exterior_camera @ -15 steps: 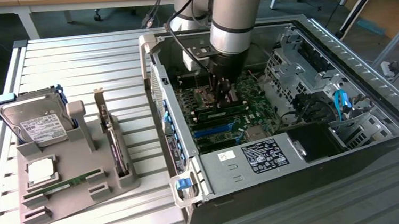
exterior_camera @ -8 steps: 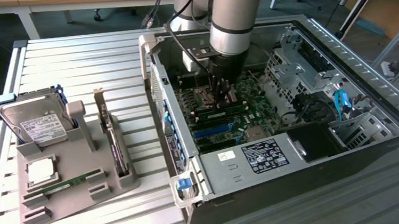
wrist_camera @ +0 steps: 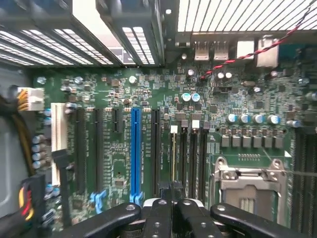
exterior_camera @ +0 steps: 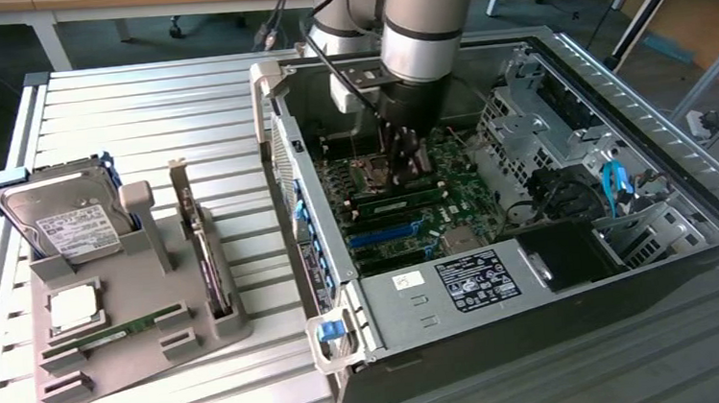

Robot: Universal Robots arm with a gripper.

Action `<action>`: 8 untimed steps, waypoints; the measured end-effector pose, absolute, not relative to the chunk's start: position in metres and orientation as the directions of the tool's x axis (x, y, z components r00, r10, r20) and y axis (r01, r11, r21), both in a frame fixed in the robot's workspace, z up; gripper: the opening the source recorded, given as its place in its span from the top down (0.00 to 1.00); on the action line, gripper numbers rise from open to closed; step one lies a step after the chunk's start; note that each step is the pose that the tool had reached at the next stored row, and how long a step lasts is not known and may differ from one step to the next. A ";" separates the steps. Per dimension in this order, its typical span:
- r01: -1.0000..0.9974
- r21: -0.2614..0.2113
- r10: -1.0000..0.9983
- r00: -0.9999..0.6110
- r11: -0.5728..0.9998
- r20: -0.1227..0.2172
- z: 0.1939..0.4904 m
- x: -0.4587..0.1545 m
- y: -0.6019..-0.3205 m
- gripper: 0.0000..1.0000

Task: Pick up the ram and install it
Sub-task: 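Press down the ram until it locks into place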

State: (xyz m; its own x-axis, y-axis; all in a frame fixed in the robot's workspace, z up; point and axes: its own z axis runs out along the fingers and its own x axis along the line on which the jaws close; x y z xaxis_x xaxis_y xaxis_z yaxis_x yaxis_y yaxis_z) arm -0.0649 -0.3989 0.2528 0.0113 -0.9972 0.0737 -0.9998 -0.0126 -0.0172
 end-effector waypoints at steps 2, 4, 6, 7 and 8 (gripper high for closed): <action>-1.000 -0.017 -0.997 0.011 -0.013 0.075 0.266 -0.065 -0.399 0.89; -1.000 -0.017 -0.997 0.011 -0.013 0.076 0.280 -0.065 -0.399 0.89; -1.000 -0.017 -0.997 0.011 -0.013 0.076 0.280 -0.065 -0.399 0.89; -1.000 -0.017 -0.997 0.011 -0.013 0.076 0.280 -0.065 -0.399 0.89; -1.000 -0.017 -0.997 0.011 -0.013 0.076 0.280 -0.065 -0.399 0.89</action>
